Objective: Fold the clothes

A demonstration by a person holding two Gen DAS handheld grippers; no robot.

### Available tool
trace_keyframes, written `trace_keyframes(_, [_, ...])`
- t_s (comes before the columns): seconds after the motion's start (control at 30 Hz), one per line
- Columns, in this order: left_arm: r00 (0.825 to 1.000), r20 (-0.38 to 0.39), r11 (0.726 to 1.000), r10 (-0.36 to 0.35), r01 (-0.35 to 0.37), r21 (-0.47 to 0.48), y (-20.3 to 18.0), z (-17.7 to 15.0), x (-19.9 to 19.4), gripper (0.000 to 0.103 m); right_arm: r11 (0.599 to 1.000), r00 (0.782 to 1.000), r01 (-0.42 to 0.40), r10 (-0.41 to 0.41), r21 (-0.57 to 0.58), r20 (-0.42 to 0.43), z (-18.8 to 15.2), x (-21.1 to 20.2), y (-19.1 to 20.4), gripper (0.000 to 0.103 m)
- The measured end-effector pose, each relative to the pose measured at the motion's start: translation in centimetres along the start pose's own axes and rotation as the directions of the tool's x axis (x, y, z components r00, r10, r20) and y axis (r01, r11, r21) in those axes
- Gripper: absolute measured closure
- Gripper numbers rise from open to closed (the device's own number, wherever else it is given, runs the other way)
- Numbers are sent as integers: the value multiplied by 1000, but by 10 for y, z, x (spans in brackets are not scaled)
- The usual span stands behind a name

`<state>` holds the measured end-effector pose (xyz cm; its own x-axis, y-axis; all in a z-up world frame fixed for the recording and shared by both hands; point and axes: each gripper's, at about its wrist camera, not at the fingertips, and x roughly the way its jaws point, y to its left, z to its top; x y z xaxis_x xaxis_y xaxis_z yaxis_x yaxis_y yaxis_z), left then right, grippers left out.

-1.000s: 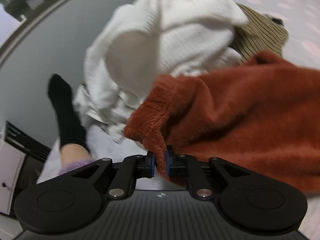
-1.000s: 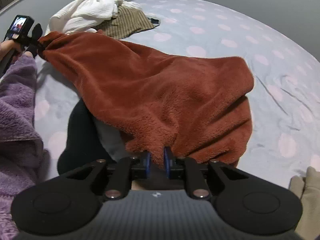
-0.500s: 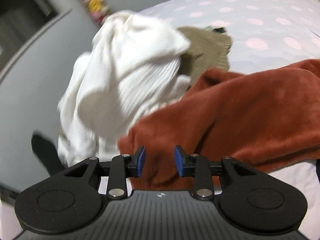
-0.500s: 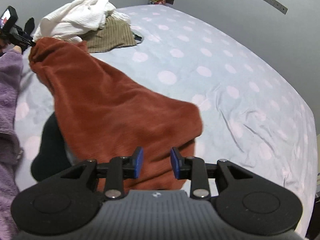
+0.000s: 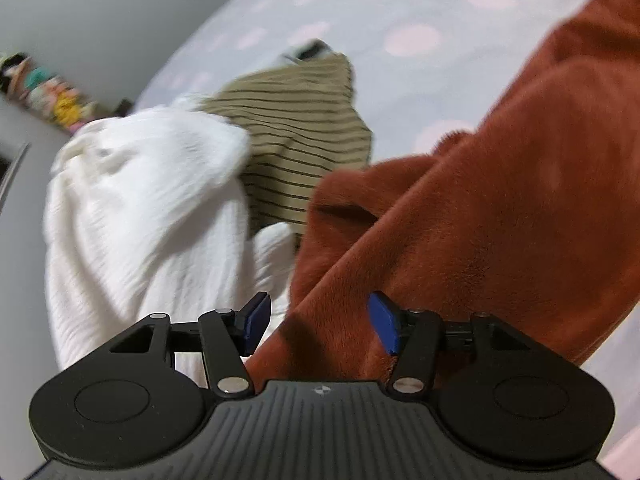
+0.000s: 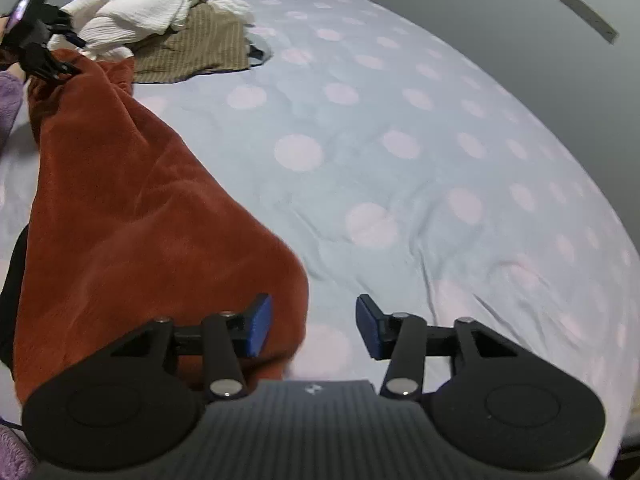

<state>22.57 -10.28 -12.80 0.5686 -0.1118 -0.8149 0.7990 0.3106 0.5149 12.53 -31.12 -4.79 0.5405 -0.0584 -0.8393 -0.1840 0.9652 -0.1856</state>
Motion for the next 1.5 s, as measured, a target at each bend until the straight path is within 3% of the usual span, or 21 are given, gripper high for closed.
trace_keyframes(0.13, [999, -23, 998, -32, 34, 54, -7, 2, 14, 49, 995, 996, -90, 89, -40, -15, 7, 31, 0, 48])
trace_keyframes(0.27, [998, -33, 995, -58, 61, 84, -13, 1, 20, 50, 976, 978, -207, 205, -65, -31, 8, 57, 10, 48])
trace_keyframes(0.3, [997, -36, 994, -65, 68, 91, -14, 1, 21, 52, 969, 971, -239, 238, -65, -31, 7, 60, 13, 53])
trace_keyframes(0.33, [997, -39, 992, -71, 75, 99, -15, 1, 22, 55, 959, 961, -276, 274, -59, -33, 7, 62, 15, 63])
trace_keyframes(0.4, [996, -44, 990, -84, 88, 113, -18, 1, 25, 72, 938, 939, -342, 340, -47, -50, 3, 62, 23, 75])
trace_keyframes(0.43, [995, -47, 989, -84, 89, 122, -21, 0, 26, 75, 935, 935, -352, 350, -47, -51, 0, 59, 27, 79])
trace_keyframes(0.6, [998, -60, 983, -18, 29, 182, -45, 0, 19, 97, 931, 933, -360, 359, -55, -31, -13, 27, 45, 87])
trace_keyframes(0.7, [998, -60, 979, 12, 0, 206, -52, -3, 7, 100, 933, 935, -354, 355, -65, 9, -20, -5, 58, 88])
trace_keyframes(0.77, [998, -66, 980, 22, -8, 199, -49, -9, -6, 101, 927, 928, -367, 371, -81, 34, -25, -28, 69, 88])
trace_keyframes(1.07, [991, -135, 973, 15, 16, 229, -50, -72, -79, 101, 840, 861, -506, 507, -194, -46, -70, -88, 161, 88])
trace_keyframes(1.17, [982, -189, 963, -25, 74, 259, -59, -100, -97, 101, 833, 854, -520, 509, -192, -105, -93, -85, 181, 88])
trace_keyframes(1.23, [969, -236, 951, -75, 141, 275, -67, -118, -108, 101, 844, 862, -507, 492, -176, -125, -103, -79, 189, 88])
trace_keyframes(1.33, [947, -286, 935, -147, 228, 273, -74, -140, -123, 101, 854, 865, -501, 489, -141, -111, -107, -75, 191, 88])
trace_keyframes(1.5, [964, -225, 961, -140, 187, 202, -67, -152, -143, 94, 867, 880, -474, 470, -153, -69, -101, -84, 188, 78])
